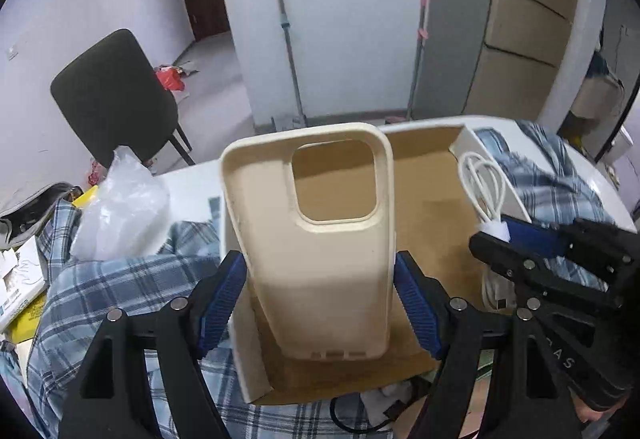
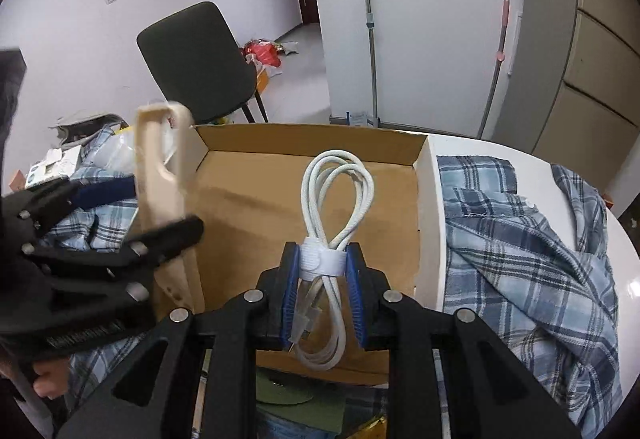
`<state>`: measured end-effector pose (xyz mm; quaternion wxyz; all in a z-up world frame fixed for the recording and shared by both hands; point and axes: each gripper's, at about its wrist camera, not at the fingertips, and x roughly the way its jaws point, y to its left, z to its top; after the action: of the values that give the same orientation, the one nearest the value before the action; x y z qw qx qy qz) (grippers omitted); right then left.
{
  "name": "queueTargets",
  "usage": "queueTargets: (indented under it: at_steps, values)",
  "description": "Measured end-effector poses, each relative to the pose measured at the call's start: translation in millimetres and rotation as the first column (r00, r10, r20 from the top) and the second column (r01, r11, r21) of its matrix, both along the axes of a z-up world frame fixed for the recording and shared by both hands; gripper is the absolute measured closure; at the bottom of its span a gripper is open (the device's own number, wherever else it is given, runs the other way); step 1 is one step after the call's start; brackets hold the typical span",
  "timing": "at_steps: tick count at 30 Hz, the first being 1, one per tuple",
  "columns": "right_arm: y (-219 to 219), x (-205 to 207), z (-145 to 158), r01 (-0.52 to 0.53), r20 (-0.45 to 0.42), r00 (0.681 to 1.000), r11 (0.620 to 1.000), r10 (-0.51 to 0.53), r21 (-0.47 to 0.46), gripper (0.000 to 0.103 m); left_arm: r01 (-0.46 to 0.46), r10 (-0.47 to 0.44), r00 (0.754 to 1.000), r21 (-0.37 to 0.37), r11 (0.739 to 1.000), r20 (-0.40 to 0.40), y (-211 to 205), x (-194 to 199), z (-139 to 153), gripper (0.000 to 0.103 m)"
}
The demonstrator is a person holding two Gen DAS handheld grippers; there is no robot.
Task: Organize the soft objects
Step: 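Lower the phone case into the box with the left while the right drops the cable in, then open both grippers and raise them away from the box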
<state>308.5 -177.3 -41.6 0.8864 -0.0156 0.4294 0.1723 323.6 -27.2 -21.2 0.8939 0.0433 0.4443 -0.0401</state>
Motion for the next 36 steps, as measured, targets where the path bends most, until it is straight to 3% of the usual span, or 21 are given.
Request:
queueTargets:
  at_steps: [1, 3, 5, 6, 8, 13, 17, 20, 21, 25, 29, 32, 36]
  values:
    - [0, -2, 1, 0.005, 0.005, 1.000, 1.000, -0.005, -0.005, 0.076, 0.008, -0.008, 1.000, 0.003, 1.000, -0.007, -2, 0, -3, 0.025]
    - [-6, 1, 4, 0.036, 0.030, 0.999, 0.999, -0.036, -0.026, 0.050, 0.019, -0.018, 1.000, 0.011, 1.000, -0.025, -5, -1, -8, 0.025]
    - [-14, -2, 11, 0.069, 0.075, 0.995, 0.997, -0.068, -0.019, 0.039, 0.001, 0.000, 1.000, -0.002, 1.000, 0.015, -3, -6, -6, 0.018]
    - [-16, -3, 15, 0.074, 0.082, 0.994, 0.997, -0.073, -0.009, 0.037, -0.025, 0.025, 0.998, -0.003, 1.000, 0.050, -1, -9, -2, 0.013]
    - [-22, -6, 24, 0.083, 0.089, 0.992, 0.996, -0.084, 0.013, 0.037, -0.064, 0.064, 0.989, -0.003, 0.998, 0.133, 4, -19, 5, 0.013]
    - [-28, -33, 58, 0.072, 0.183, 0.981, 0.997, -0.072, 0.006, 0.035, -0.017, 0.013, 0.964, 0.012, 1.000, 0.267, 6, -45, 26, 0.013]
    - [-27, -72, 90, 0.064, 0.342, 0.938, 0.998, -0.062, 0.006, 0.000, -0.047, 0.030, 0.926, 0.036, 0.998, 0.375, 4, -74, 52, 0.013]
    - [-33, -110, 108, 0.089, 0.479, 0.873, 0.995, -0.095, 0.034, 0.000, -0.036, 0.063, 0.876, -0.065, 0.997, 0.478, 11, -107, 77, 0.010]
    - [-34, -119, 112, 0.094, 0.500, 0.860, 0.995, -0.101, 0.039, 0.000, -0.021, 0.069, 0.857, -0.100, 0.995, 0.511, 14, -119, 83, 0.003]
    - [-43, -145, 120, 0.113, 0.533, 0.836, 0.991, -0.133, 0.070, 0.000, -0.003, 0.100, 0.798, -0.162, 0.987, 0.594, 17, -161, 98, 0.000]
    - [-48, -163, 112, 0.139, 0.535, 0.829, 0.987, -0.162, 0.082, 0.000, 0.024, 0.073, 0.754, -0.138, 0.990, 0.653, 16, -195, 103, 0.000]
    - [-51, -171, 97, 0.128, 0.530, 0.833, 0.987, -0.159, 0.093, 0.000, 0.027, 0.067, 0.740, -0.130, 0.991, 0.670, 14, -212, 98, 0.000]
    - [-52, -183, 79, 0.049, 0.515, 0.853, 0.995, -0.088, 0.090, 0.000, 0.057, 0.063, 0.747, -0.159, 0.986, 0.662, 13, -226, 86, 0.000]
